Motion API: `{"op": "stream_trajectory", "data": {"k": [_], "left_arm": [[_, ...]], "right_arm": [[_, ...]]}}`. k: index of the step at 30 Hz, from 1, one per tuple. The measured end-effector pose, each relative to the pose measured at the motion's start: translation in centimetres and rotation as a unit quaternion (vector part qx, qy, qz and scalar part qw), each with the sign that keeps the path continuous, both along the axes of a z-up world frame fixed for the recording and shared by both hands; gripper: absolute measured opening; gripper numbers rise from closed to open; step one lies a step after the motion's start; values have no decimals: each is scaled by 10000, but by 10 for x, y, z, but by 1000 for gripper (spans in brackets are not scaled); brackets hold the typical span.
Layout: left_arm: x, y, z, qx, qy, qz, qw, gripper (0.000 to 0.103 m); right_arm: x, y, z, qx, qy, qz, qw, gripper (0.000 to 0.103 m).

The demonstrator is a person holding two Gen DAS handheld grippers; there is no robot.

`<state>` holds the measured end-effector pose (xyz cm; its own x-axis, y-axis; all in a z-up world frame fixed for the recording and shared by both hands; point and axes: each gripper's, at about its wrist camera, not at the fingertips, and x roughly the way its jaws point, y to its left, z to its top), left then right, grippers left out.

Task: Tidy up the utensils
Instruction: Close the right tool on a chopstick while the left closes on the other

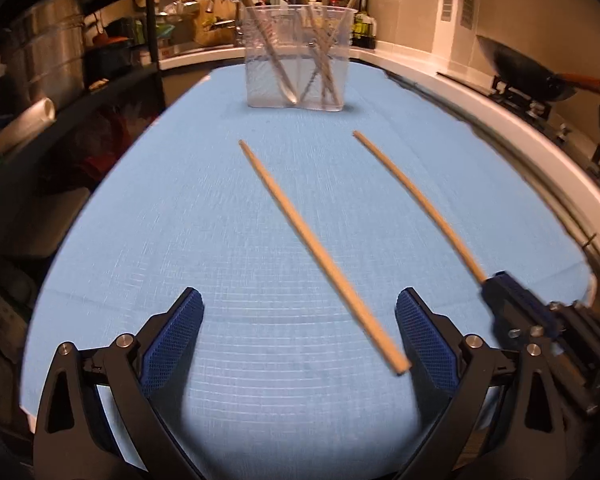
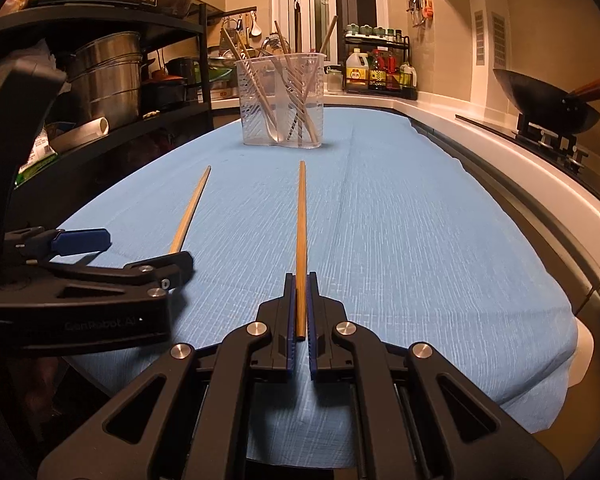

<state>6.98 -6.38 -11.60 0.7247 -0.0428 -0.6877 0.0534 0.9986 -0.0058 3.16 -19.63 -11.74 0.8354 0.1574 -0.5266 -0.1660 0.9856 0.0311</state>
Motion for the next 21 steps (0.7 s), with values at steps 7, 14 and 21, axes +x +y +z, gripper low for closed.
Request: {"op": "stream_trajectory", "data": {"k": [7, 14, 21], "left_arm": [[-14, 42, 1, 29, -120, 123, 9998, 94], [-23, 43, -1, 48, -427, -221, 9988, 86], [-32, 28, -4, -98, -775, -766, 9940, 30]], "right_arm": [[-1, 10, -3, 111, -92, 67, 9999, 7], [-1, 9, -7, 63, -230, -210, 9995, 44], [-5, 9, -10, 64, -391, -69, 9992, 21]]}}
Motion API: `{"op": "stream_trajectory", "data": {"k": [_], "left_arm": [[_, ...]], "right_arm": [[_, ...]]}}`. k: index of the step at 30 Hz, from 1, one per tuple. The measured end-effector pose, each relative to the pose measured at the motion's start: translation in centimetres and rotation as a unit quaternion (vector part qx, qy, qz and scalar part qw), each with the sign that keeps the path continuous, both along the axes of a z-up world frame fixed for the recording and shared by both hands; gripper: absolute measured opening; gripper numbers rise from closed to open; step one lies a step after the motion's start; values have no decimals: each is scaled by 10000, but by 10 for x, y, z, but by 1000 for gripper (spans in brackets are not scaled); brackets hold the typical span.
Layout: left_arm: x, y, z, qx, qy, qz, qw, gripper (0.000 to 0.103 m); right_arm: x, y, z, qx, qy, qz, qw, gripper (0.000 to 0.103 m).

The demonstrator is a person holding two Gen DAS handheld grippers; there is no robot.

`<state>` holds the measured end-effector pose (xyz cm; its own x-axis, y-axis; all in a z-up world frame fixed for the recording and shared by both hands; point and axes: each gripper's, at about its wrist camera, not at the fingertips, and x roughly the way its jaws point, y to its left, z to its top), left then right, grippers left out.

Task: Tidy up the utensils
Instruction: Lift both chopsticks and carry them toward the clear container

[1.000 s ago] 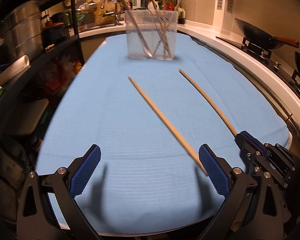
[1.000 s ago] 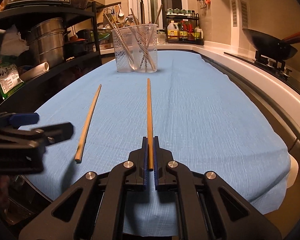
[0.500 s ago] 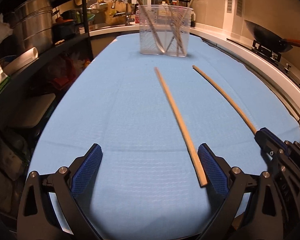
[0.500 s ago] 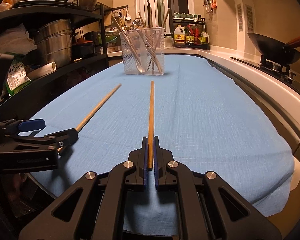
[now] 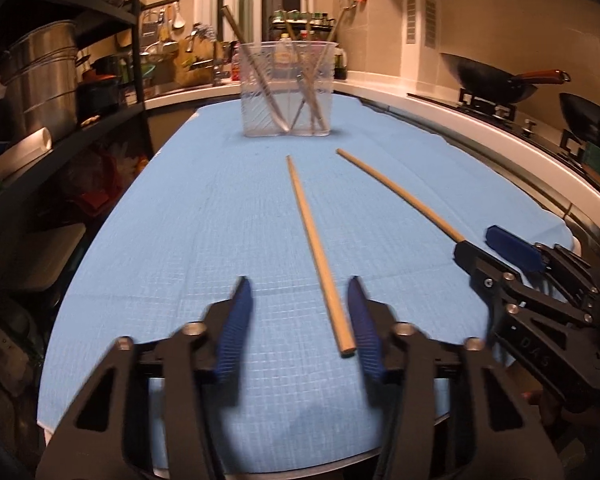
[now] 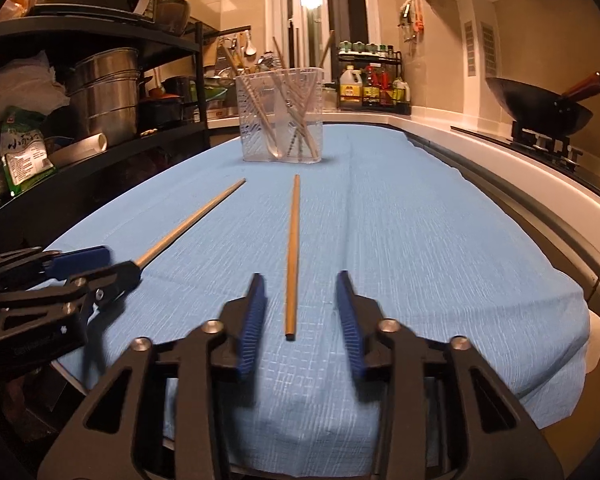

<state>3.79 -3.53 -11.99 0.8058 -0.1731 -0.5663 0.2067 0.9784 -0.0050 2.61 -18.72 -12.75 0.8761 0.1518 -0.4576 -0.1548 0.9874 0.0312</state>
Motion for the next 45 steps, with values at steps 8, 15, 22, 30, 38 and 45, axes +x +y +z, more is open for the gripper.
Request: {"op": "stream_trajectory", "data": {"k": [8, 15, 22, 30, 38, 45], "left_arm": [[-11, -2, 19, 115, -157, -306, 9993, 6], [-22, 10, 63, 14, -552, -331, 9979, 6], [-22, 24, 105, -264, -831, -384, 9954, 6], [-13, 35, 132, -471, -818, -494, 9943, 6], [0, 40, 155, -421, -813, -435, 9948, 6], [16, 46, 174, -411, -717, -410, 9957, 6]], "right_arm": [[-5, 10, 14, -195, 41, 163, 9997, 5], [-16, 10, 51, -360, -394, 128, 9985, 5], [-13, 12, 92, -366, -654, 159, 9971, 5], [0, 14, 117, -295, -606, 164, 9976, 5], [14, 16, 145, -178, -687, 279, 9971, 5], [25, 13, 168, -71, -760, 314, 9966, 5]]}}
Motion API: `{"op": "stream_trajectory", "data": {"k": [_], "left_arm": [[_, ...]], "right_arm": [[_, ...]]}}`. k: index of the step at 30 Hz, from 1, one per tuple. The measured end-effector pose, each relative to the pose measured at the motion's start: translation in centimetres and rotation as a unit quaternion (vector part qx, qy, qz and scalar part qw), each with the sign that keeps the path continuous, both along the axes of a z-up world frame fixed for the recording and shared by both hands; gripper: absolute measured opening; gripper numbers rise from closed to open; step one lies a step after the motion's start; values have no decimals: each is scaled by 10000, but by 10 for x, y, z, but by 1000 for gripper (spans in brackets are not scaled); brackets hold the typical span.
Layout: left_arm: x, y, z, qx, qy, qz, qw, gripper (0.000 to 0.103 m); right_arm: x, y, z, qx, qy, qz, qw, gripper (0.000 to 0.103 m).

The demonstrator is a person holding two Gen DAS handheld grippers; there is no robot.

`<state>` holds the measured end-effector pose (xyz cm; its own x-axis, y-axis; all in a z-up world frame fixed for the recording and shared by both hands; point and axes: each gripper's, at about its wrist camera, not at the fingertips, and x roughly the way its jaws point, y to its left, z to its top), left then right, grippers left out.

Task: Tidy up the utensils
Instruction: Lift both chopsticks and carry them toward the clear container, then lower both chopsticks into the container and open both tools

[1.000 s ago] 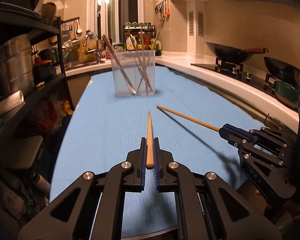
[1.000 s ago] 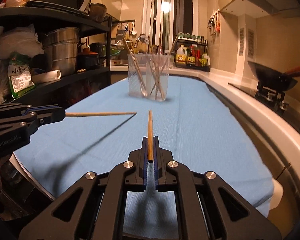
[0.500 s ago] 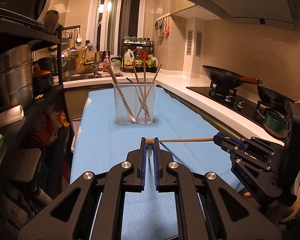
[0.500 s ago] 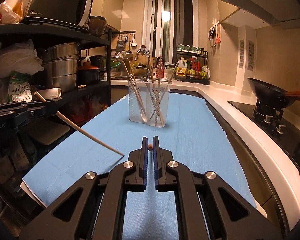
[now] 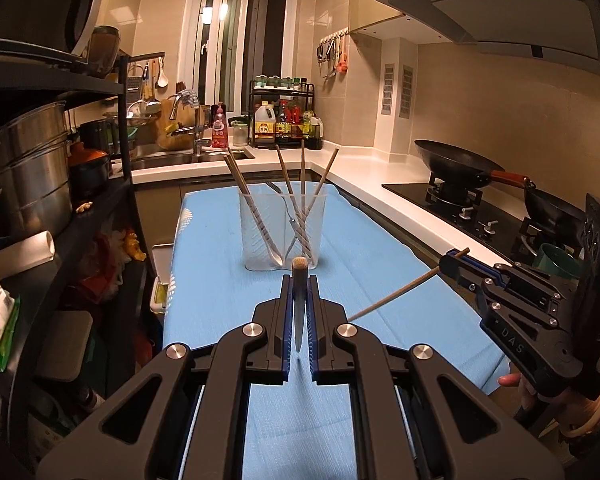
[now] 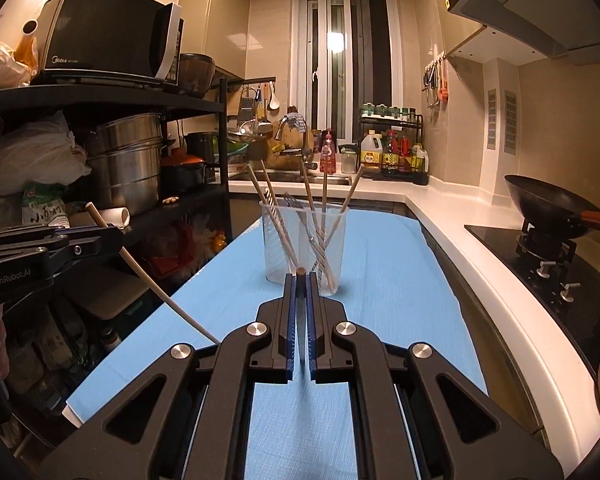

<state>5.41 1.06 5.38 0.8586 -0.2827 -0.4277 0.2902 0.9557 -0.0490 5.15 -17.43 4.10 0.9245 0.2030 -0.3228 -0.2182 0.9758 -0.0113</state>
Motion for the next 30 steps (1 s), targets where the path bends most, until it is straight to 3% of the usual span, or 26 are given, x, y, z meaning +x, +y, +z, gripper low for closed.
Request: {"op": "stream_trajectory", "data": {"k": [14, 30], "left_arm": [[46, 8, 54, 63, 314, -71, 9995, 6], [116, -9, 145, 394, -350, -145, 9985, 6]], "right_arm": [[34, -3, 65, 132, -105, 54, 9998, 5], [116, 11, 152, 51, -580, 97, 9983, 5]]}}
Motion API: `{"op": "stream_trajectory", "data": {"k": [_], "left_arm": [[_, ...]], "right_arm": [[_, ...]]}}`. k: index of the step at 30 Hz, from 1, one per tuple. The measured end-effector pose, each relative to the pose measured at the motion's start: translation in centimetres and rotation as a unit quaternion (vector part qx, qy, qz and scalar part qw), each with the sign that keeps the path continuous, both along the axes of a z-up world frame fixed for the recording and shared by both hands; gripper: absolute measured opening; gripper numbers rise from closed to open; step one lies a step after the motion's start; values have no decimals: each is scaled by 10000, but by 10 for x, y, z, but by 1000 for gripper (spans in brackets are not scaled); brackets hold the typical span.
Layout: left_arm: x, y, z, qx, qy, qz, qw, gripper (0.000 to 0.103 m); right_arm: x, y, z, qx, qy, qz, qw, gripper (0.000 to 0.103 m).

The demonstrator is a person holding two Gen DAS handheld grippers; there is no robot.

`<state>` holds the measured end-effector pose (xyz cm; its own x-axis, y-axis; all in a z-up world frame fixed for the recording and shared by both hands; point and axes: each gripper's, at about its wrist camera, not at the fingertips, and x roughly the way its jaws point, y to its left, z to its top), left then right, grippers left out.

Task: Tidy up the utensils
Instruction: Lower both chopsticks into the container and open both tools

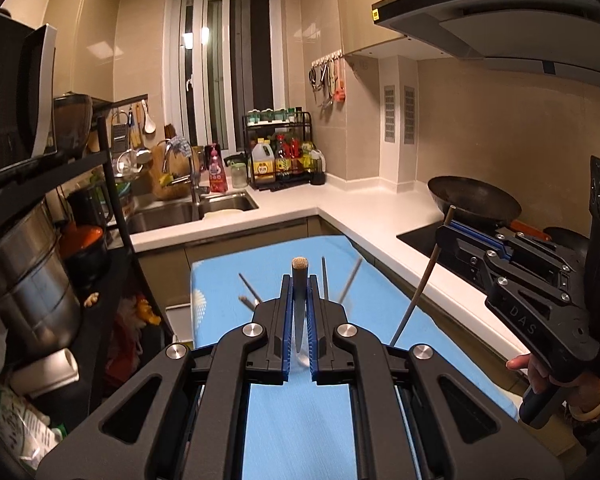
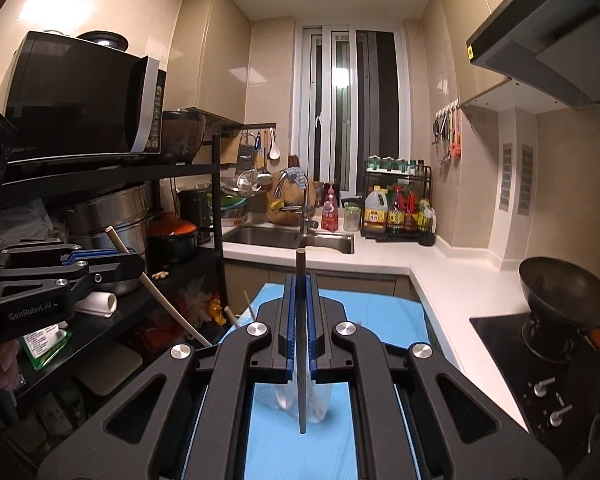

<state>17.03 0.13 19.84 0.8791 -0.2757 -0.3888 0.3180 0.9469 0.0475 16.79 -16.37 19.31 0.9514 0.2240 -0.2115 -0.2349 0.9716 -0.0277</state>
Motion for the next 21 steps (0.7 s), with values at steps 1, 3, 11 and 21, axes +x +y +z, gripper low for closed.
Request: {"op": "stream_trajectory", "data": {"k": [1, 3, 11, 21], "left_arm": [[7, 0, 4, -25, -18, 6, 10000, 6], [19, -1, 10, -57, -45, 21, 10000, 6], [72, -3, 10, -97, 57, 121, 9999, 6], [127, -6, -31, -64, 554, 155, 9983, 6]], "right_arm": [[8, 1, 4, -4, -20, -12, 10000, 5], [20, 1, 10, 18, -48, -19, 10000, 5], [70, 1, 20, 134, -128, -96, 9998, 5], [123, 5, -18, 150, 225, -158, 9995, 5]]}}
